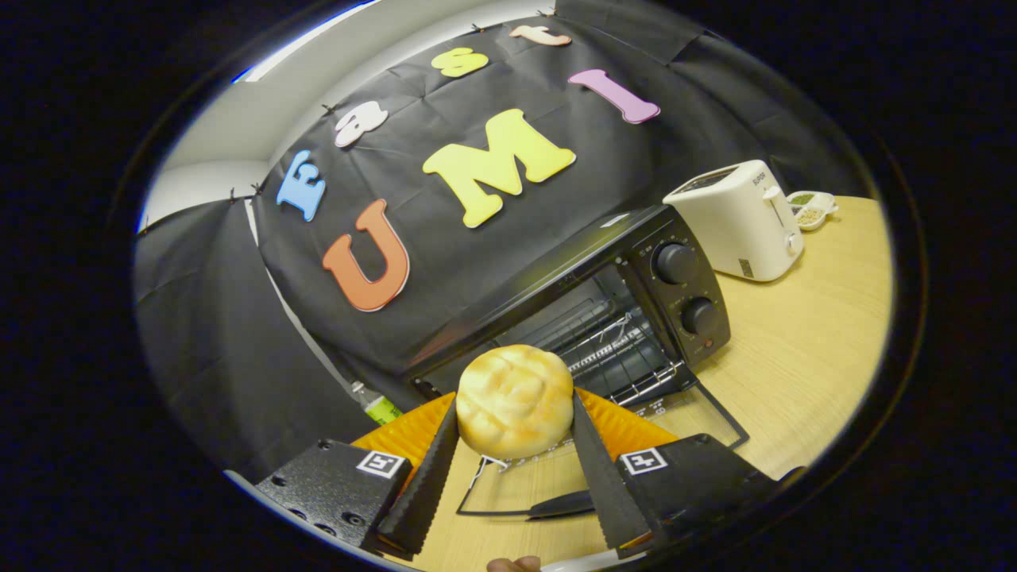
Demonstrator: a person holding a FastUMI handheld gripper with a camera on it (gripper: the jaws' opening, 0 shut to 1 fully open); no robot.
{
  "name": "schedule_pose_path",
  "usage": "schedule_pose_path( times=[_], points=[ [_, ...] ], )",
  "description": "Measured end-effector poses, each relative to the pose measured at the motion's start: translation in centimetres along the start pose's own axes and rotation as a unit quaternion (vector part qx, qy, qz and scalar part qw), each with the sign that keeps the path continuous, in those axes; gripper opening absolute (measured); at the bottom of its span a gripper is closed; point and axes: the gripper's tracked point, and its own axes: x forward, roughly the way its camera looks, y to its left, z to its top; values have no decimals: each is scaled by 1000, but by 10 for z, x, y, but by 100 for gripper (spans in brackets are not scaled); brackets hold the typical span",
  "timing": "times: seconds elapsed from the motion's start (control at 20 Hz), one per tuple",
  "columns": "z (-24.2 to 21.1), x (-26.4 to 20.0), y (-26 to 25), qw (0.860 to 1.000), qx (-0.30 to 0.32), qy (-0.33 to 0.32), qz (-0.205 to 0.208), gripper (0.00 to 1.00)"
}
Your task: Open the toaster oven, put the food inside, and close the toaster oven door.
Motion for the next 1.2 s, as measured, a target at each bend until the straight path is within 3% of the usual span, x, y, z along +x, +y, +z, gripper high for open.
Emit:
schedule_pose_path(
  times=[0.3, 0.5, 0.75, 1.05, 1.2],
  points=[
    [-7, 57, -15, 999, 36, 29, -11, 84],
    [-11, 84, -19, 999, 15, 42, -21, 84],
    [-21, 101, -16, 997, 32, 61, -26, 85],
    [1, 111, -23, 998, 21, 32, -48, 87],
    [5, 118, -28, 998, 9, 32, -56, 94]
  ],
)
